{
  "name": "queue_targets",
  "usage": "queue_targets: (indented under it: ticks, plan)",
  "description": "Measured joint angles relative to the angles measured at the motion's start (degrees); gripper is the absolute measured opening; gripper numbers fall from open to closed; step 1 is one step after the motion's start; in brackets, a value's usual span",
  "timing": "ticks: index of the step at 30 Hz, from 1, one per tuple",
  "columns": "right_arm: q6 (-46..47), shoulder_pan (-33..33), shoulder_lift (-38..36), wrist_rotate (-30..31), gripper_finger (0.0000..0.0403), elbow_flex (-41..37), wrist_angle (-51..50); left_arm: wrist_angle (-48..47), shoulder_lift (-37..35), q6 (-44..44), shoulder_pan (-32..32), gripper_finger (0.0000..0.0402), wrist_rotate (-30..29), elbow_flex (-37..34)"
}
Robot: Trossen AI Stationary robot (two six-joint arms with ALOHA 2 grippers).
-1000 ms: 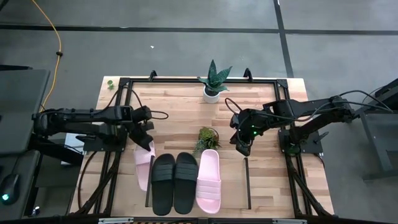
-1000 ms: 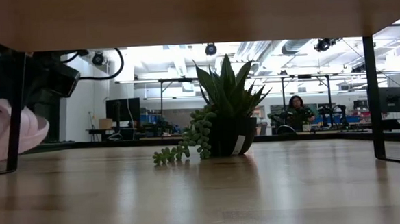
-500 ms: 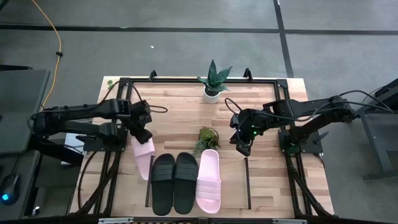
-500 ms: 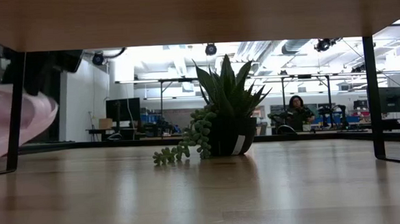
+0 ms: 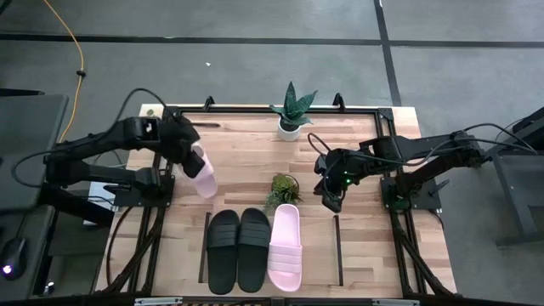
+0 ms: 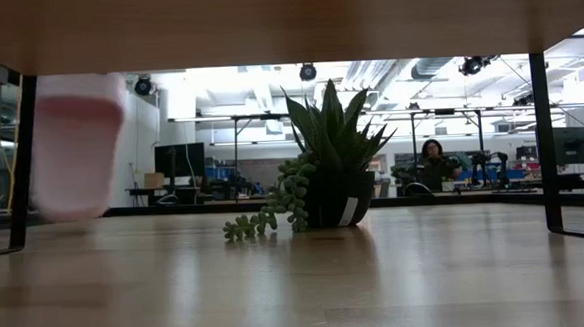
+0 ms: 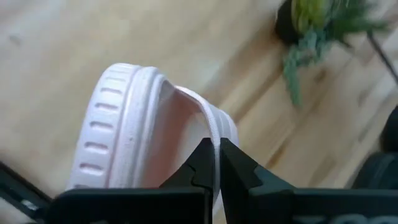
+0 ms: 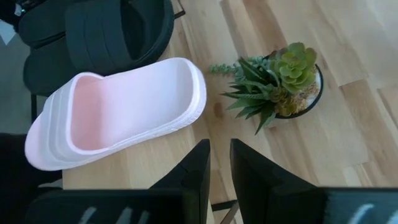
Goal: Pick and place slides into the shelf
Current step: Put the pink slide on the shelf
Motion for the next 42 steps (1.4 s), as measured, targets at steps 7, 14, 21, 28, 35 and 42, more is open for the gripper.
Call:
queue_targets:
  ticks: [7,14,21,28,35,42]
  plan:
    - [0.9,0.0,0.0,3.9,0.0053,0.0,-0.1,-1.1,0.0,0.0,0.0,0.0000,-6.5,9.6]
    - [3.0,-0.2,0.0,11.2,0.0053,0.0,-2.1,-1.2,0.0,0.0,0.0,0.0000,-12.2,17.7]
    - [6.2,-0.2,-2.5,22.2,0.0053,0.0,-1.6,6.6,0.0,0.0,0.0,0.0000,-15.3,23.6]
    - [6.9,-0.2,-10.0,31.7,0.0053,0.0,-0.6,21.0,0.0,1.5,0.0,0.0000,-14.3,25.4]
    - [6.7,-0.2,-18.7,33.9,0.0072,0.0,1.9,34.0,1.2,3.0,0.0,0.0000,-9.1,25.4]
    - [5.0,-1.2,-26.0,33.5,0.0151,-7.4,14.4,43.8,5.6,3.4,-0.1,0.0000,-4.1,25.4]
